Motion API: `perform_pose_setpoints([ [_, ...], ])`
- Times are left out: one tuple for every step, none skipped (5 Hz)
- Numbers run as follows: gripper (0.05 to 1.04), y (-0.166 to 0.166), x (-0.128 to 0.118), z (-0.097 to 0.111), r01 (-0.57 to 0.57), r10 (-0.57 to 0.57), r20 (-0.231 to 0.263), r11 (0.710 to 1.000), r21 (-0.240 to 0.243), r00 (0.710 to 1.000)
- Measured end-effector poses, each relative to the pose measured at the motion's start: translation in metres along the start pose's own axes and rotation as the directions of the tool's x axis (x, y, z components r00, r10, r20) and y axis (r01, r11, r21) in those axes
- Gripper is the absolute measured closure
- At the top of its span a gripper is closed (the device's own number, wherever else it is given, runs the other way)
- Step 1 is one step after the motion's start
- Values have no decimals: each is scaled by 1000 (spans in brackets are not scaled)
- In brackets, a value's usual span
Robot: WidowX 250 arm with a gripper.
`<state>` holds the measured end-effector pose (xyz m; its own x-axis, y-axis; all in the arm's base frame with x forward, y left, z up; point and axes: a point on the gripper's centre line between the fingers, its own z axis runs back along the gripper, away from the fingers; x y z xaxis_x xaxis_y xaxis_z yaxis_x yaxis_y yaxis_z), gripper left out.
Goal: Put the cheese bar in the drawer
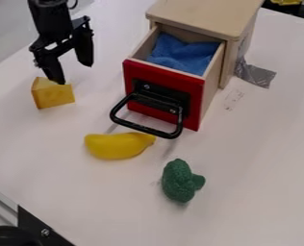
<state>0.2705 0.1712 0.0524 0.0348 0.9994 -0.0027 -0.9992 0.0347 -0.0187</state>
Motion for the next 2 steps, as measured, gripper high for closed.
perform_pose_setpoints([
  [83, 11, 0, 5, -54, 53, 46, 999, 1, 998],
  [83, 20, -1, -4, -72, 71, 72, 997, 13, 995],
])
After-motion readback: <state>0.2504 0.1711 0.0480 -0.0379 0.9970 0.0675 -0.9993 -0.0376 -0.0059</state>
